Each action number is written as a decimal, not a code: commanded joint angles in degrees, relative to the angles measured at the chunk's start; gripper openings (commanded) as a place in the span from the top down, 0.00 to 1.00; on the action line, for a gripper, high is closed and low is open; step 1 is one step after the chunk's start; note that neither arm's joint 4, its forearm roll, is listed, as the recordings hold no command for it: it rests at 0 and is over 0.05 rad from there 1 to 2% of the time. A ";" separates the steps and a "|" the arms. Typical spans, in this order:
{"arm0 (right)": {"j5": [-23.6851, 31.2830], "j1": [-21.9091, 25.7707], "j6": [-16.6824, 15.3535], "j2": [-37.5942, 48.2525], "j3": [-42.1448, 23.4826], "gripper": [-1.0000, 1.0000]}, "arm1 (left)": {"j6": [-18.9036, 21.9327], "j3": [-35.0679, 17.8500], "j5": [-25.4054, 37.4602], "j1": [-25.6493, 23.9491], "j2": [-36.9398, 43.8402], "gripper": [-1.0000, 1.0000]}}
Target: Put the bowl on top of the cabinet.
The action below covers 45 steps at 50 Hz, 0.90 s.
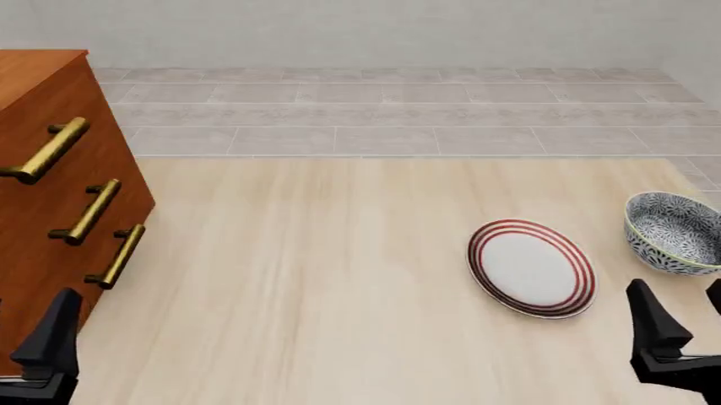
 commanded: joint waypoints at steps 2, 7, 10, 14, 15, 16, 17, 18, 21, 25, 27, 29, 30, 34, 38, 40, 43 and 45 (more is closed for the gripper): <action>-1.19 -0.73 -1.14 9.45 -6.25 0.00 | -0.12 -0.33 0.13 -0.73 0.00 0.00; 0.13 -3.40 -5.26 23.03 -16.70 0.00 | -0.24 0.80 -0.48 -1.32 0.00 0.00; 1.85 -4.96 -5.88 26.11 -20.74 0.00 | -0.50 1.00 -0.51 -1.46 0.00 0.00; 4.10 -5.53 -5.29 27.67 -24.33 0.00 | -0.60 1.02 -0.40 -1.81 0.00 0.00; 3.90 -7.88 -7.22 29.26 -25.81 0.00 | -0.46 0.98 -0.30 -1.94 0.00 0.00; 3.95 -8.42 -7.75 29.59 -26.36 0.00 | -0.43 0.97 -0.26 -1.97 0.00 0.00; 4.51 -8.68 -7.11 30.16 -27.50 0.00 | -0.41 0.96 -0.20 -2.04 0.00 0.00; 4.66 -9.17 -7.57 30.76 -28.12 0.00 | -0.36 0.92 -0.17 -2.04 0.00 0.00; 5.36 -10.19 -8.11 32.18 -30.16 0.00 | -0.40 0.91 -0.05 -2.07 0.00 0.00; 5.50 -13.67 -8.21 38.75 -34.59 0.00 | -0.44 0.79 0.06 -2.69 0.00 0.00; 5.12 -14.93 -8.22 41.54 -35.76 0.00 | -0.38 0.83 0.03 -2.82 0.00 0.00; 4.46 -16.31 -10.17 43.20 -36.36 0.00 | -0.29 0.80 0.08 -2.90 0.00 0.00; 4.67 -16.59 -10.21 43.91 -37.06 0.00 | -0.22 0.81 0.14 -2.94 0.00 0.00; 5.63 -19.30 -11.25 48.70 -41.20 0.00 | -0.37 0.80 0.26 -3.12 0.01 0.00; 5.45 -20.99 -12.34 51.75 -42.80 0.00 | -0.52 1.10 0.12 -3.26 0.01 0.00; 5.46 -21.27 -12.72 52.10 -43.07 0.00 | -0.49 1.18 0.10 -3.26 0.01 0.00; 6.07 -22.39 -13.69 53.63 -44.45 0.00 | -0.51 1.40 0.04 -3.32 0.01 0.00; 6.45 -22.78 -13.95 54.21 -45.16 0.00 | -0.54 1.38 0.11 -3.31 0.01 0.00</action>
